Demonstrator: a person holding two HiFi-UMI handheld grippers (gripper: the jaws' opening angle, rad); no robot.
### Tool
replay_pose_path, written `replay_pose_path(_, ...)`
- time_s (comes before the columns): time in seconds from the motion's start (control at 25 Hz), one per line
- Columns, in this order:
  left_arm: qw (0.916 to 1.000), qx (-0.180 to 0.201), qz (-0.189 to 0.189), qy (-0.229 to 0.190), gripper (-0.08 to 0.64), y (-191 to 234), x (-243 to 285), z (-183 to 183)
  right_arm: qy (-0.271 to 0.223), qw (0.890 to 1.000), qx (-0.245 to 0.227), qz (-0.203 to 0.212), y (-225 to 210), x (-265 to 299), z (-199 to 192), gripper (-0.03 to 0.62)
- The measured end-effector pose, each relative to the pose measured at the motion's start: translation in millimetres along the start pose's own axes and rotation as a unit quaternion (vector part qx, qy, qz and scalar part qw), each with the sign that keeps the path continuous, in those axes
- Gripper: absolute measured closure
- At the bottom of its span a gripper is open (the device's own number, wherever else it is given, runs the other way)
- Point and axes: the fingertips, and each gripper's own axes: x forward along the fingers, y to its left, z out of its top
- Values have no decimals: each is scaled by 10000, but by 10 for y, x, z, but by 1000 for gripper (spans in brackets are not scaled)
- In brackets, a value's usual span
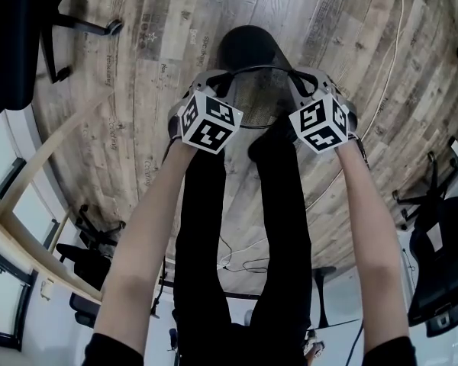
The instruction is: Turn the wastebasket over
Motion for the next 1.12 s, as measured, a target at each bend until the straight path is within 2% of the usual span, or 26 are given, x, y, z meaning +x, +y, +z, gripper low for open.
replay_pose_path(0.28,9992,246,258,-180,517,297,-58,234,-204,9993,-65,-297,-234,3,275,543)
replay_pose_path(0.52,9982,364,394,-260,517,429,-85,309,-316,9987,-118,-384,-309,12,401,545)
replay_pose_path(1.12,9995,41,245,-174,518,153,-99,-242,-361,9976,-415,-416,194,1,256,543)
